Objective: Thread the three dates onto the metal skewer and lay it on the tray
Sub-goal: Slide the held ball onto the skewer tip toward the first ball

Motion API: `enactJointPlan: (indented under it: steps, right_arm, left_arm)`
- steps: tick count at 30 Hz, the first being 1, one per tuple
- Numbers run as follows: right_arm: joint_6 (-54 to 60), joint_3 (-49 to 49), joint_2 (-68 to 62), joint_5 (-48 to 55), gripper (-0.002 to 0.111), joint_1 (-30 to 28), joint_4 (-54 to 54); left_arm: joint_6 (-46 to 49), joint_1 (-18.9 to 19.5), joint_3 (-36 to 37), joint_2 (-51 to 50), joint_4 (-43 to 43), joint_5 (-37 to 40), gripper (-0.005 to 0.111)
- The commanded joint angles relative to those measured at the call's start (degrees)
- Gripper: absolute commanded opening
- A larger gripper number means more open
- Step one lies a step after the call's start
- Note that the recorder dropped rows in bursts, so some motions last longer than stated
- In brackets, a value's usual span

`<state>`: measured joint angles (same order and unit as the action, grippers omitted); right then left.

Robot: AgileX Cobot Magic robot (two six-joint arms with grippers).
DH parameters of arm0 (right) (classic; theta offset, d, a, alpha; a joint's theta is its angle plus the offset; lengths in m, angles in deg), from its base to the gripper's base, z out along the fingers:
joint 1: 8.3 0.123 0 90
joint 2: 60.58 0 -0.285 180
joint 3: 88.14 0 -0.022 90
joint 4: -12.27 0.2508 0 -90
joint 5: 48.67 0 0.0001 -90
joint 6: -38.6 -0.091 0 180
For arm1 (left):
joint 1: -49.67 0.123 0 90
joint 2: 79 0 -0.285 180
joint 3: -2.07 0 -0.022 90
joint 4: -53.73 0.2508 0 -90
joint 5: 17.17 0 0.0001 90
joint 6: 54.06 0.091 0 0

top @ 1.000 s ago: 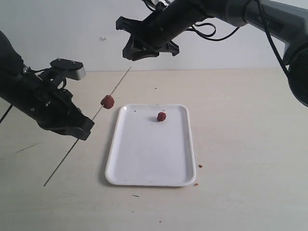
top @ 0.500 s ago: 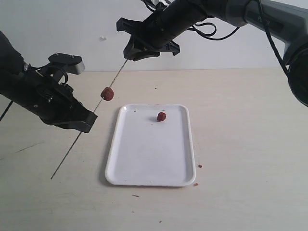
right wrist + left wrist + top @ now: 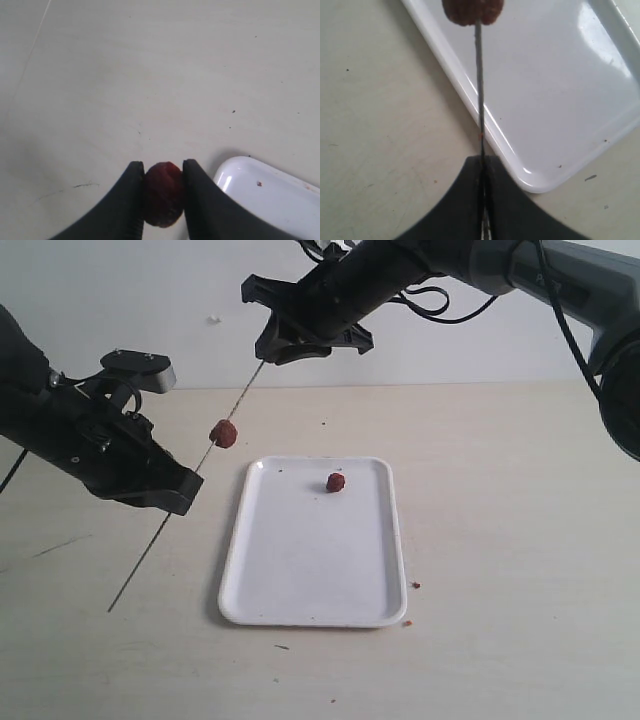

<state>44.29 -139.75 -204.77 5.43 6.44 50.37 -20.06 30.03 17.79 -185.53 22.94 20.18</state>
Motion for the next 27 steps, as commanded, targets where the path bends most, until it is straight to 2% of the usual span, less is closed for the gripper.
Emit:
enactJointPlan:
  steps: [1,27]
  right_arm:
    - [0.8,-0.4,0.4,-0.4,0.025,-0.1,2.3]
    - [3.2,-0.4,0.4,2.0,0.025,-0.1,4.0]
  left_arm:
    - [0.0,-0.3,0.1,0.2,-1.2,-0.9,0.0]
    - [-1.5,-0.3,0.1,0.2,-1.9,-3.8,0.0]
